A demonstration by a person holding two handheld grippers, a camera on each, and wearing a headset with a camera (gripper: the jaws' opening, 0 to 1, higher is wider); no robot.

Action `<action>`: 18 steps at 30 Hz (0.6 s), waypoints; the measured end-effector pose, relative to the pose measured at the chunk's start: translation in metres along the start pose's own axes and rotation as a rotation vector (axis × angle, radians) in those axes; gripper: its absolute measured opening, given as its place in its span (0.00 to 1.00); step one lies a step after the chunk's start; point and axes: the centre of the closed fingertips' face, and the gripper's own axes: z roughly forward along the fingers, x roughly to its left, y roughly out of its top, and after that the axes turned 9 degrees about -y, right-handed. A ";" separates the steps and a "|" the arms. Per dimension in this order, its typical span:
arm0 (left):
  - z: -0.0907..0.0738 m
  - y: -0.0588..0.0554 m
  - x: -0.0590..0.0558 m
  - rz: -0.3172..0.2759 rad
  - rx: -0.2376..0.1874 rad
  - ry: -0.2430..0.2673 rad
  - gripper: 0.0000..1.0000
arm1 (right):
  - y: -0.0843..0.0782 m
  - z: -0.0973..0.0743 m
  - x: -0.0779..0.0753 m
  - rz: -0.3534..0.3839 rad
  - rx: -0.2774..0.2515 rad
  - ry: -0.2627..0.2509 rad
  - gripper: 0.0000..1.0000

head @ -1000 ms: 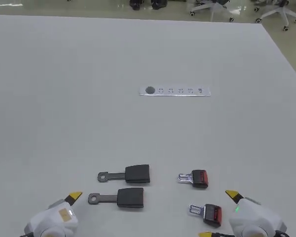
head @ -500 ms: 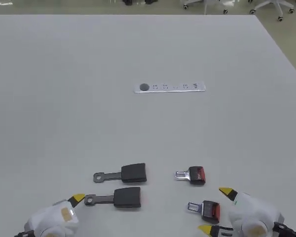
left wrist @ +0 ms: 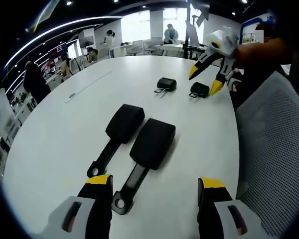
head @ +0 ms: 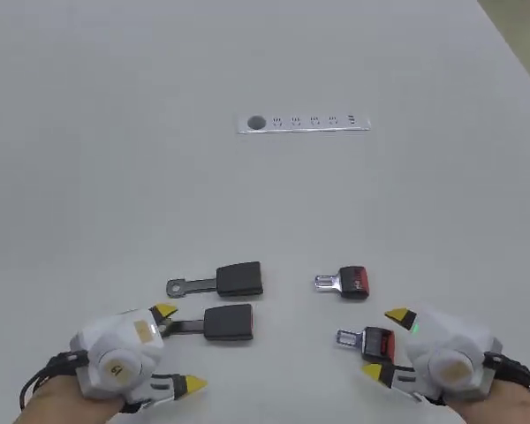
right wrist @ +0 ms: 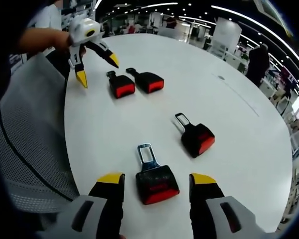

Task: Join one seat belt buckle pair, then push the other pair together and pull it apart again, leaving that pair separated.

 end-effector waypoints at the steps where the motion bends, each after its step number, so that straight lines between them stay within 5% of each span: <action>1: 0.001 0.001 0.001 0.004 0.002 -0.004 0.70 | -0.002 0.001 -0.002 -0.012 0.002 0.000 0.50; 18: 0.029 0.012 0.015 0.098 0.078 -0.069 0.57 | -0.018 0.006 0.001 -0.054 0.055 0.080 0.41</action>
